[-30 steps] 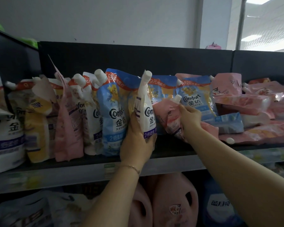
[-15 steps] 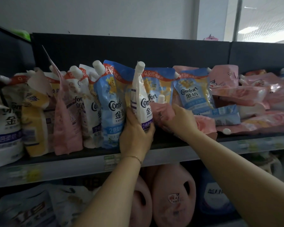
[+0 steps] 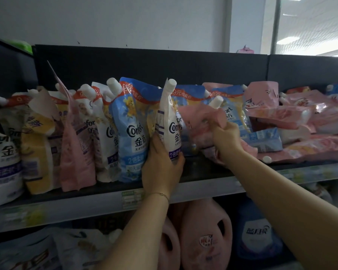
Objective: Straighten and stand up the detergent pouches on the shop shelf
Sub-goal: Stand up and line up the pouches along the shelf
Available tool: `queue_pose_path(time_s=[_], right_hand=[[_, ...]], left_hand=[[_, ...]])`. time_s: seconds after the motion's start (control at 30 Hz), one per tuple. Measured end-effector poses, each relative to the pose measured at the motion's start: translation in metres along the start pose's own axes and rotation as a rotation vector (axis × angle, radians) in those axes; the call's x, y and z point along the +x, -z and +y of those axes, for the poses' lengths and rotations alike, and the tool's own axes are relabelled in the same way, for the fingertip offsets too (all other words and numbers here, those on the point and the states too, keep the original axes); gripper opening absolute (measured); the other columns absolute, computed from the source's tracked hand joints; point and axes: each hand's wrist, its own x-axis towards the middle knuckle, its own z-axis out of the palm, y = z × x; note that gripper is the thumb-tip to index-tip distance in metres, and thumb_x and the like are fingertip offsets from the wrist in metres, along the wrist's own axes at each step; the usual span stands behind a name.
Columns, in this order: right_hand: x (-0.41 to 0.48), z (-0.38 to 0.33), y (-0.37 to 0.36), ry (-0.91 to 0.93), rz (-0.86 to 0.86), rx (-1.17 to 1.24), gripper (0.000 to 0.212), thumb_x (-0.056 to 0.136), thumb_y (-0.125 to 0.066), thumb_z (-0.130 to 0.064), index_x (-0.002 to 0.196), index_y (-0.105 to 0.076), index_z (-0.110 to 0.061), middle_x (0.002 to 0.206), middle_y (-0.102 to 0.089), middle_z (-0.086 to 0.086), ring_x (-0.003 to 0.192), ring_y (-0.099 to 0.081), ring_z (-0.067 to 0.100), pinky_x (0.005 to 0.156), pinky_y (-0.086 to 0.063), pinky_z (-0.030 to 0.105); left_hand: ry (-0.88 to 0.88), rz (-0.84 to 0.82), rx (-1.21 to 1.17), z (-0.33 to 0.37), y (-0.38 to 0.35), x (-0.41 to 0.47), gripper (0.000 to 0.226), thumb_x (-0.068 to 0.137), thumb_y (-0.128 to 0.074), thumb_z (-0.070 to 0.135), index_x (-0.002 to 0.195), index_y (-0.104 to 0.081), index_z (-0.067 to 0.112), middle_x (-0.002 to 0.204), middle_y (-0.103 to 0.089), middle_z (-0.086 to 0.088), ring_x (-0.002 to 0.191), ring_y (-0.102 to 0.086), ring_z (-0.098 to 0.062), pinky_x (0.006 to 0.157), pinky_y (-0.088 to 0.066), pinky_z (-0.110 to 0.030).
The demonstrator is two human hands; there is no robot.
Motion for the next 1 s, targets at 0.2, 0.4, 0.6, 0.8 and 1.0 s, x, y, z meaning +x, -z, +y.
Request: queue_pose_path(time_s=[0.2,0.4,0.6,0.8,1.0], right_hand=[[-0.002,-0.044,-0.012,-0.085,0.101,0.512,0.026,0.102,-0.049,-0.030,0.078,-0.056,-0.020,0.082,-0.066,0.016,0.082,-0.071,0.034,0.080,-0.058,0.050],[-0.017,-0.033,-0.056,-0.252,-0.018,0.658,0.061,0.083,-0.049,-0.074,0.119,-0.059,-0.026,0.104,-0.072,0.002,0.104,-0.067,0.029,0.096,-0.049,0.055],[-0.013,-0.023,-0.033,-0.298,-0.209,0.607,0.050,0.082,-0.067,-0.056,0.111,-0.064,-0.016,0.091,-0.075,0.007,0.084,-0.073,0.026,0.080,-0.058,0.044],[-0.024,0.020,-0.006,0.017,-0.407,0.191,0.072,0.075,-0.082,-0.024,0.135,-0.042,-0.022,0.121,-0.062,-0.007,0.111,-0.060,0.007,0.078,-0.054,0.020],[-0.007,0.073,-0.008,0.219,-0.499,-0.239,0.092,0.059,-0.083,-0.060,0.137,-0.035,-0.049,0.142,-0.046,-0.009,0.132,-0.045,0.014,0.105,-0.044,0.048]], left_hand=[[-0.032,0.023,-0.044,0.000,-0.001,-0.001,0.084,0.086,-0.053,0.060,0.149,-0.020,0.015,0.145,-0.045,-0.007,0.123,-0.052,-0.026,0.092,-0.052,-0.041],[-0.052,0.026,-0.041,0.002,0.004,-0.005,0.104,0.081,-0.044,0.075,0.154,-0.004,0.012,0.158,-0.025,-0.007,0.143,-0.031,-0.022,0.108,-0.041,-0.040],[-0.057,-0.124,-0.070,-0.002,0.006,-0.002,0.137,0.051,-0.054,0.093,0.154,0.002,0.021,0.161,-0.016,-0.002,0.146,-0.023,-0.018,0.114,-0.033,-0.041],[-0.009,-0.146,-0.061,-0.003,0.001,0.002,0.137,0.052,-0.070,0.079,0.153,0.003,0.022,0.160,-0.016,-0.003,0.145,-0.024,-0.020,0.113,-0.035,-0.042],[-0.029,-0.107,-0.039,-0.002,0.002,0.001,0.128,0.062,-0.075,0.066,0.153,0.000,0.017,0.158,-0.020,-0.008,0.144,-0.027,-0.024,0.112,-0.036,-0.041]])
